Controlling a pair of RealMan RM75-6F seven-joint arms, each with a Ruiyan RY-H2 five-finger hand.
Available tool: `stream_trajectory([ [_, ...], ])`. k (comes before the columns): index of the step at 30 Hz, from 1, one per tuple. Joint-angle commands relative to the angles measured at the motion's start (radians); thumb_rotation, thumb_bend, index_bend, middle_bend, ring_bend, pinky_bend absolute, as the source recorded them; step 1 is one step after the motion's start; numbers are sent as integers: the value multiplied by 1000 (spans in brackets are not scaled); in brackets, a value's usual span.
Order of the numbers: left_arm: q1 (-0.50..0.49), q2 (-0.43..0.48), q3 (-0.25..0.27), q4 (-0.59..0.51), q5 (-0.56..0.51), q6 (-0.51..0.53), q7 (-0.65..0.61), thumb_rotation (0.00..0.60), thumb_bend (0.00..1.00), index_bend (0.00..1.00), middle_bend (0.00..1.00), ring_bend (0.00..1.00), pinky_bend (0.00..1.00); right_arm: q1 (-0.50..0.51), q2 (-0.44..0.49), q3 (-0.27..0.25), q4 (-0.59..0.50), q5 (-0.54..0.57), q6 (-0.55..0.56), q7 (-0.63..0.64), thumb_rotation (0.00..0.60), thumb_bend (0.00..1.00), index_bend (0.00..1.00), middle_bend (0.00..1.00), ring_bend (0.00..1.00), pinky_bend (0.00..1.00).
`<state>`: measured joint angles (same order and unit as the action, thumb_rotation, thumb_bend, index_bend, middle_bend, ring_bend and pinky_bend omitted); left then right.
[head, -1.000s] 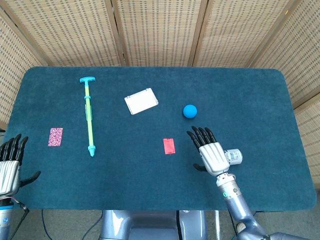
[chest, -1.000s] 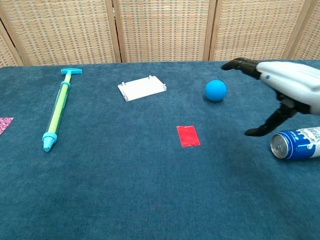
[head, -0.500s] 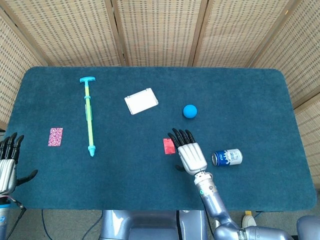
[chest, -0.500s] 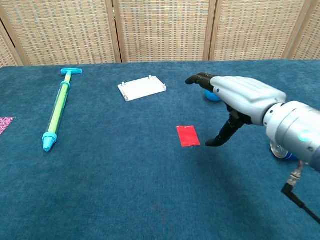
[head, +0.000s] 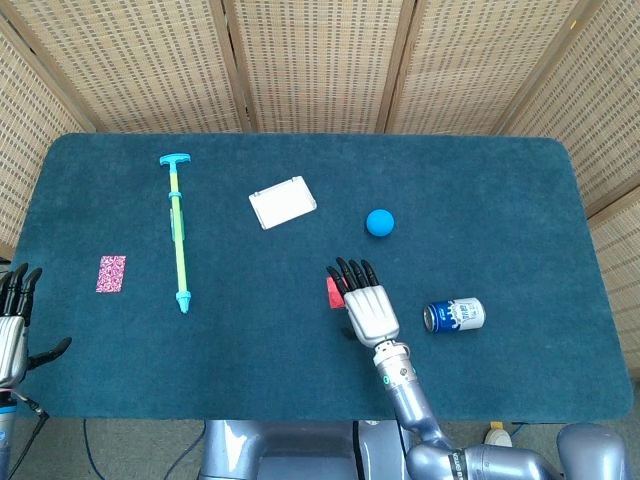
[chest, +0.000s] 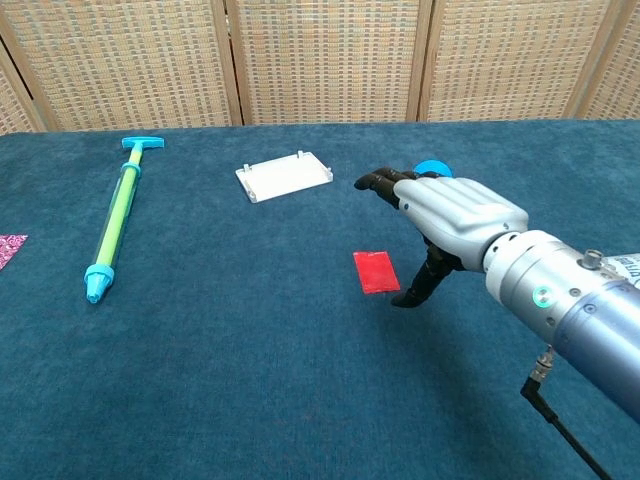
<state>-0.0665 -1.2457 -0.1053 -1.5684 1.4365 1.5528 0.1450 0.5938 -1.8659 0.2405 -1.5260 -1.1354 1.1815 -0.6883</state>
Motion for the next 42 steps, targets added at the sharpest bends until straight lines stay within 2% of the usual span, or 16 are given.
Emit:
stream_trajectory([
  [1, 1, 2, -2, -1, -2, 2, -2, 600, 95, 0, 0, 0, 55, 13, -30, -2, 44, 5, -2, 5, 600, 139, 34, 0, 0, 0],
  [14, -3, 2, -6, 3, -14, -5, -10, 600, 95, 0, 0, 0, 55, 53, -106, 18, 197, 9, -18, 50, 600, 139, 35, 0, 0, 0],
  [42, -17, -10, -12, 26, -51, -41, -2, 600, 95, 0, 0, 0, 55, 132, -193, 74, 438, 22, -86, 154, 600, 140, 39, 0, 0, 0],
])
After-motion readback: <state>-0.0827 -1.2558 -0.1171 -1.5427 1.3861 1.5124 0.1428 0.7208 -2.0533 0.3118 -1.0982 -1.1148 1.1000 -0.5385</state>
